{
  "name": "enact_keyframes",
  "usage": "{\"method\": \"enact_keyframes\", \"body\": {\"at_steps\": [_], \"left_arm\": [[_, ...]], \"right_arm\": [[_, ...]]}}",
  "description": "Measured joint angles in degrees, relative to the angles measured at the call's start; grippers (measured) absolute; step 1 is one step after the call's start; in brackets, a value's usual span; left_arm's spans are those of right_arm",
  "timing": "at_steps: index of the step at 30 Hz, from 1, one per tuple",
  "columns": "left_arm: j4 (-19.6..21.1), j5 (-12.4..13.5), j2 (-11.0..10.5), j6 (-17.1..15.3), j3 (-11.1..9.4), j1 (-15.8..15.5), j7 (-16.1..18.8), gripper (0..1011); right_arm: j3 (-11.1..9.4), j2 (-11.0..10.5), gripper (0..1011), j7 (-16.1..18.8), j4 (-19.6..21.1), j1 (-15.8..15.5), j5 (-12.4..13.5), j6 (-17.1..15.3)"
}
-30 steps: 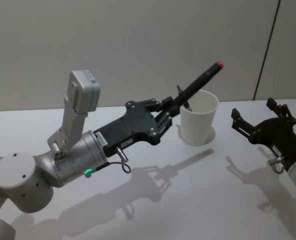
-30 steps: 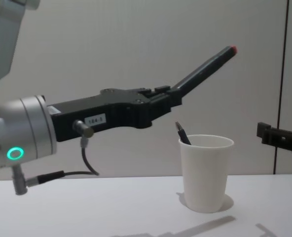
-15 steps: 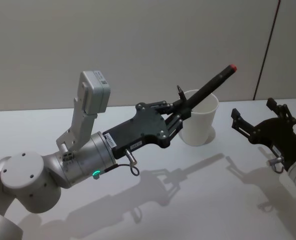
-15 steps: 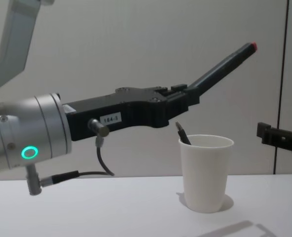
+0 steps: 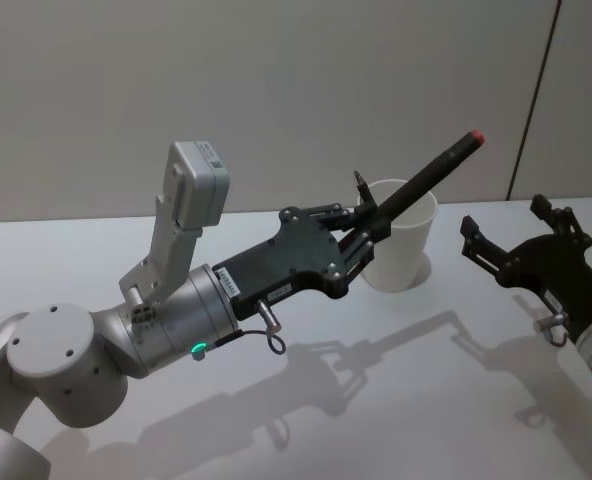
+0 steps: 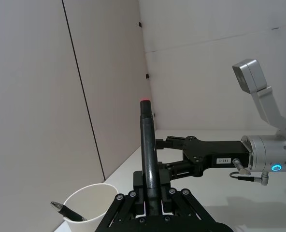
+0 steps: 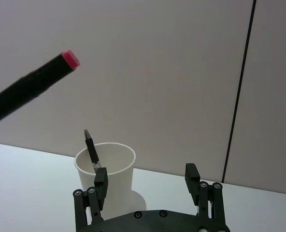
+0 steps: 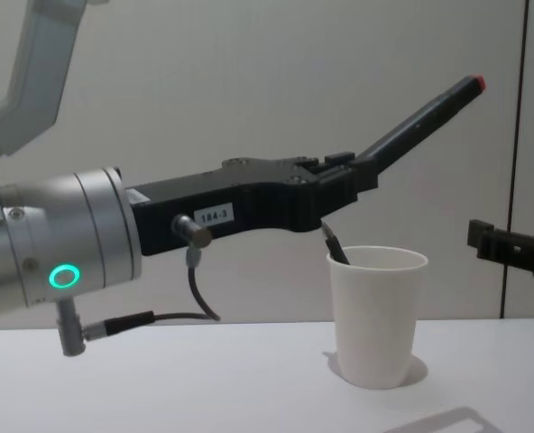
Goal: Place the pen into the pen holder.
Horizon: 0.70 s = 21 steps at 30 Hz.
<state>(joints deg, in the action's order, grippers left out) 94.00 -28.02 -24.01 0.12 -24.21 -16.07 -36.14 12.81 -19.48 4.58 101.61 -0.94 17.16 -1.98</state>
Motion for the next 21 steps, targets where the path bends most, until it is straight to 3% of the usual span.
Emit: {"method": "enact_keyframes", "body": {"at_steps": [8,21], "left_arm": [[0.1,0.0,0.0,-0.2,-0.1,0.0,0.1,187],[0.2,0.0,0.1,-0.3,-0.2,0.0,0.2,186]], "right_arm": [[-0.7,-0.8,1001,2.5,1.9,-0.8,4.2,-0.8],[-3.3,-3.8,1001,5.8,7.2,-3.3,17.5,-5.5]]}}
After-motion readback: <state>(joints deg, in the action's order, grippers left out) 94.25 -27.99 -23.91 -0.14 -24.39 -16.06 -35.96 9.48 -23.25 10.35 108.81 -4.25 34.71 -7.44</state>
